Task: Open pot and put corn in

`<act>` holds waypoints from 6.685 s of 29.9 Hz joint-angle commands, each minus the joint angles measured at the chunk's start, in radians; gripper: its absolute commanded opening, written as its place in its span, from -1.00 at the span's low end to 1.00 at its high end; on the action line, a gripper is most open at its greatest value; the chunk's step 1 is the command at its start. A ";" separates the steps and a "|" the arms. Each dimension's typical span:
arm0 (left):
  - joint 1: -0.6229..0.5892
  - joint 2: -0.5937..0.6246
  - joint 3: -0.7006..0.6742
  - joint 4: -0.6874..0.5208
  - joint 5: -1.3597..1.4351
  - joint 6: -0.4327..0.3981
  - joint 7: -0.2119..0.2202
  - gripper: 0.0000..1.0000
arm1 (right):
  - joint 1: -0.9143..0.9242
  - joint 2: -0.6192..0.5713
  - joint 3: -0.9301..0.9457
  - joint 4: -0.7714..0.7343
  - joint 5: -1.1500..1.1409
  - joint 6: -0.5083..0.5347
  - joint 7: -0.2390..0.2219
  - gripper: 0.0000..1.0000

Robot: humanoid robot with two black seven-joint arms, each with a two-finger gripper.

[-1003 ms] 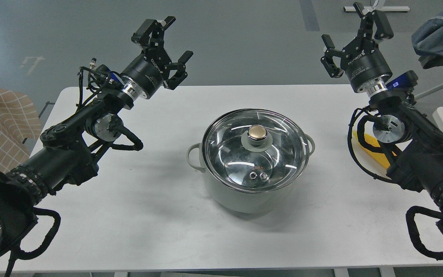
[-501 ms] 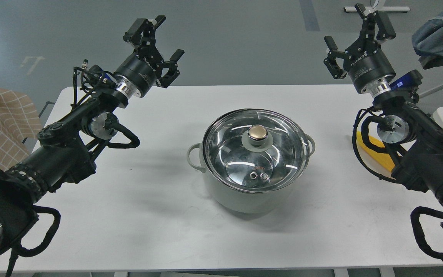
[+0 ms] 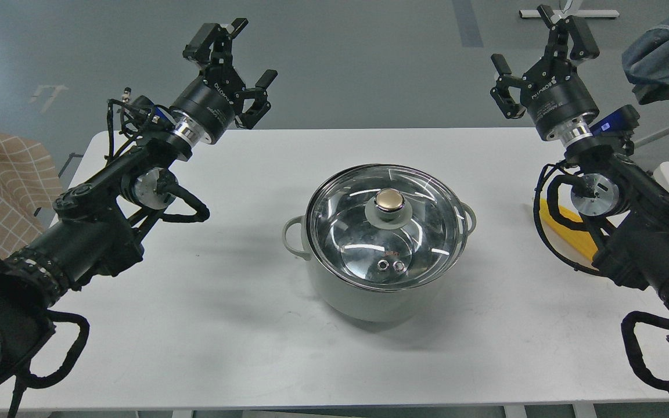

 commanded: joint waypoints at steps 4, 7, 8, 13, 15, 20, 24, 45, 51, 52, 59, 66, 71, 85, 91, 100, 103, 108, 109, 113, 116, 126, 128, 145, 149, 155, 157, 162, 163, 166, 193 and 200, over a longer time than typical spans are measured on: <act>0.000 -0.008 -0.002 -0.002 0.000 0.001 -0.001 0.96 | 0.000 0.000 -0.002 0.002 -0.002 0.000 0.000 0.97; 0.002 -0.008 -0.005 -0.013 0.000 0.001 -0.001 0.96 | 0.000 0.000 -0.002 0.002 -0.002 0.000 0.000 0.97; 0.002 -0.010 -0.008 -0.018 0.000 0.003 -0.001 0.96 | 0.000 0.000 -0.002 0.002 -0.002 0.000 0.000 0.97; 0.000 -0.010 -0.007 -0.019 0.002 0.004 -0.003 0.95 | 0.000 -0.014 -0.002 0.002 -0.002 0.000 0.000 0.97; -0.012 0.004 0.005 -0.019 0.021 0.004 -0.003 0.96 | 0.000 -0.026 -0.003 0.002 -0.002 0.000 0.000 0.97; -0.106 0.080 0.013 -0.105 0.187 0.012 -0.036 0.95 | 0.000 -0.053 -0.034 0.002 -0.005 0.000 0.000 0.97; -0.158 0.159 0.007 -0.290 0.432 0.018 -0.042 0.95 | -0.003 -0.082 -0.065 0.003 -0.005 -0.009 0.000 0.97; -0.121 0.158 0.214 -0.705 1.836 0.262 -0.086 0.95 | -0.043 -0.155 -0.074 0.061 -0.004 -0.073 0.000 0.97; -0.112 0.065 0.259 -0.539 1.875 0.268 -0.086 0.95 | -0.048 -0.155 -0.074 0.066 -0.004 -0.073 0.000 0.97; -0.101 0.053 0.259 -0.526 1.875 0.268 -0.086 0.95 | -0.049 -0.155 -0.074 0.066 -0.004 -0.073 0.000 0.97; -0.037 0.033 0.259 -0.516 1.865 0.268 -0.086 0.95 | -0.049 -0.157 -0.074 0.066 -0.004 -0.073 0.000 0.97; 0.002 0.033 0.255 -0.492 1.797 0.268 -0.086 0.89 | -0.057 -0.152 -0.074 0.066 -0.004 -0.073 0.000 0.97; 0.006 0.033 0.259 -0.486 1.755 0.268 -0.086 0.68 | -0.063 -0.151 -0.074 0.066 -0.004 -0.073 0.000 0.97; 0.000 0.033 0.251 -0.475 1.763 0.279 -0.081 -1.00 | -0.071 -0.151 -0.076 0.081 -0.005 -0.075 0.000 0.97; -0.102 0.059 0.211 -0.493 1.735 0.279 -0.086 -1.00 | -0.072 -0.157 -0.076 0.089 -0.007 -0.075 0.000 0.97; -0.207 0.408 0.202 -0.608 1.638 0.276 -0.086 -1.00 | -0.077 -0.171 -0.074 0.101 -0.007 -0.075 0.000 0.97; -0.146 0.537 0.203 -0.648 1.631 0.291 -0.086 -1.00 | -0.078 -0.171 -0.076 0.103 -0.007 -0.075 0.000 0.97; 0.067 0.717 0.202 -0.676 1.582 0.487 -0.086 -1.00 | -0.084 -0.178 -0.076 0.104 -0.007 -0.073 0.000 0.97; 0.093 0.728 0.203 -0.674 1.580 0.516 -0.086 -1.00 | -0.084 -0.181 -0.076 0.104 -0.007 -0.072 0.000 0.97; 0.239 0.737 0.203 -0.656 1.542 0.659 -0.086 -1.00 | -0.087 -0.182 -0.076 0.107 -0.007 -0.072 0.000 0.97; 0.317 0.724 0.196 -0.618 1.537 0.714 -0.086 -1.00 | -0.092 -0.181 -0.083 0.107 -0.007 -0.072 0.000 0.97; 0.452 0.556 0.223 -0.315 1.534 0.905 -0.086 -1.00 | -0.100 -0.181 -0.100 0.109 -0.011 -0.072 0.000 0.97; 0.469 0.538 0.223 -0.294 1.533 0.905 -0.086 -1.00 | -0.101 -0.181 -0.100 0.109 -0.011 -0.072 0.000 0.97; 0.505 0.458 0.225 -0.193 1.483 0.905 -0.086 -0.69 | -0.109 -0.180 -0.100 0.109 -0.011 -0.073 0.000 0.97; 0.506 0.444 0.225 -0.173 1.483 0.905 -0.086 -0.67 | -0.109 -0.181 -0.100 0.109 -0.011 -0.073 0.000 0.97; 0.515 0.438 0.239 -0.150 1.483 0.905 -0.086 -0.41 | -0.110 -0.180 -0.100 0.109 -0.011 -0.073 0.000 0.97; 0.520 0.438 0.243 -0.145 1.483 0.905 -0.086 -0.21 | -0.109 -0.178 -0.102 0.109 -0.011 -0.073 0.000 0.97; 0.522 0.437 0.243 -0.136 1.483 0.905 -0.086 -0.10 | -0.109 -0.178 -0.102 0.109 -0.011 -0.073 0.000 0.97; 0.522 0.437 0.242 -0.136 1.483 0.905 -0.086 -0.07 | -0.109 -0.178 -0.102 0.109 -0.011 -0.073 0.000 0.97; 0.522 0.437 0.242 -0.136 1.483 0.905 -0.086 0.09 | -0.109 -0.178 -0.102 0.109 -0.011 -0.073 0.000 0.97; 0.146 0.654 0.191 -0.438 0.688 0.550 -0.086 0.90 | -0.057 -0.252 -0.169 0.109 -0.169 -0.072 0.000 0.97; -0.005 0.636 0.111 -0.436 0.247 0.179 -0.086 0.91 | 0.047 -0.407 -0.374 0.181 -0.506 -0.073 0.000 0.97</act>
